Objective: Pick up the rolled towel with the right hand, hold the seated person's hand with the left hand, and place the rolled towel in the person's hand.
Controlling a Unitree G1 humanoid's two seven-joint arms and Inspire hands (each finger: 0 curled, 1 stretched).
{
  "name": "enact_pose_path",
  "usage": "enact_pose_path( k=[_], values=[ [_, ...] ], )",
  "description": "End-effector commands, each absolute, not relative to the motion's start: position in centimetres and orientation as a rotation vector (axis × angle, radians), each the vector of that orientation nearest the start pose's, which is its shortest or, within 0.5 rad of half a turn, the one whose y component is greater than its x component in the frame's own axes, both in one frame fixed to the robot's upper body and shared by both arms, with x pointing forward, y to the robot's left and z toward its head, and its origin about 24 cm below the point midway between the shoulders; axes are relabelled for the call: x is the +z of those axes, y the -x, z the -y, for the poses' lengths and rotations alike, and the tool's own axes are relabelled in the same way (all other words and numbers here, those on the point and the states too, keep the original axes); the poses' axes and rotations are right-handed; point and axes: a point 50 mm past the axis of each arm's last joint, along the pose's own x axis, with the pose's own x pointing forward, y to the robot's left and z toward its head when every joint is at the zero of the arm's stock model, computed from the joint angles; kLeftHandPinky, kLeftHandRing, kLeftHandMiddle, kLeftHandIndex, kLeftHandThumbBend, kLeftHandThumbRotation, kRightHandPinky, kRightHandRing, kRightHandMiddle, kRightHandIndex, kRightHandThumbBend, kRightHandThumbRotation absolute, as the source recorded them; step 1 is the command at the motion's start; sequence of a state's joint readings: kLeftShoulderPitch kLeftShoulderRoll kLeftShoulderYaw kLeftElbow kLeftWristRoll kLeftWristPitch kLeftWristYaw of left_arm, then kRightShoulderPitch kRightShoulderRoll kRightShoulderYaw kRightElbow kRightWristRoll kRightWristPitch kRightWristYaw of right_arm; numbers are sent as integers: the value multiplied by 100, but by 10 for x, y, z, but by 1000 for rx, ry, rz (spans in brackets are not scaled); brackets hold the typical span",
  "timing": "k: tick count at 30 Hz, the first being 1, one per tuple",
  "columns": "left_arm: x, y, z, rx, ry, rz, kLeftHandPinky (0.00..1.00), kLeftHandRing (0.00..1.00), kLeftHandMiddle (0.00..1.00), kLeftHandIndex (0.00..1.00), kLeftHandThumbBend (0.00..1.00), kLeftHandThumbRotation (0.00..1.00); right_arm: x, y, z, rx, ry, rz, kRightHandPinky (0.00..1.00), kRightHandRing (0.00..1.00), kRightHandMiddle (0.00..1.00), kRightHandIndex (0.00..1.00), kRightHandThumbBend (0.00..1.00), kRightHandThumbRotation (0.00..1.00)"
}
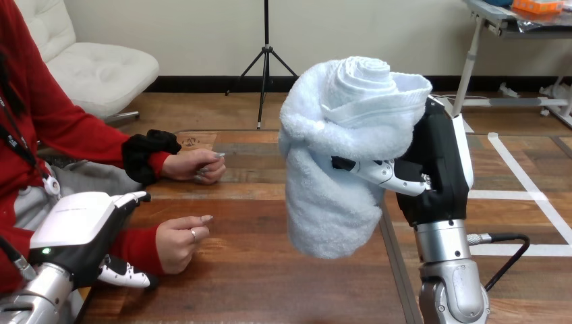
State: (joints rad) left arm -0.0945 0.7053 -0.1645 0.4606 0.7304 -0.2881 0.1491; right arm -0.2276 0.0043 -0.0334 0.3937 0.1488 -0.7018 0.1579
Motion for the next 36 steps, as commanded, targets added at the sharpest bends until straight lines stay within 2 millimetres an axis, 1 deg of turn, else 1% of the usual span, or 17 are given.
enact_pose_path(
  k=[1, 20, 27, 36],
  values=[
    [37, -264, -272, -194, -1442, 22, 76, 82, 85, 87, 100, 27, 98, -283, 136, 125, -144, 635, 23, 29, 41, 45, 78, 0],
    [27, -271, -278, -227, -1516, -29, 79, 83, 84, 86, 100, 27, 99, -280, 137, 119, -126, 635, 22, 28, 40, 45, 78, 0],
    [22, -274, -279, -250, -1532, -67, 78, 81, 84, 86, 100, 28, 99, -280, 137, 119, -128, 635, 22, 28, 40, 45, 78, 0],
    [15, -278, -282, -261, -1557, -81, 75, 77, 81, 83, 100, 26, 100, -279, 138, 123, -132, 635, 21, 27, 40, 44, 78, 0]
  ],
)
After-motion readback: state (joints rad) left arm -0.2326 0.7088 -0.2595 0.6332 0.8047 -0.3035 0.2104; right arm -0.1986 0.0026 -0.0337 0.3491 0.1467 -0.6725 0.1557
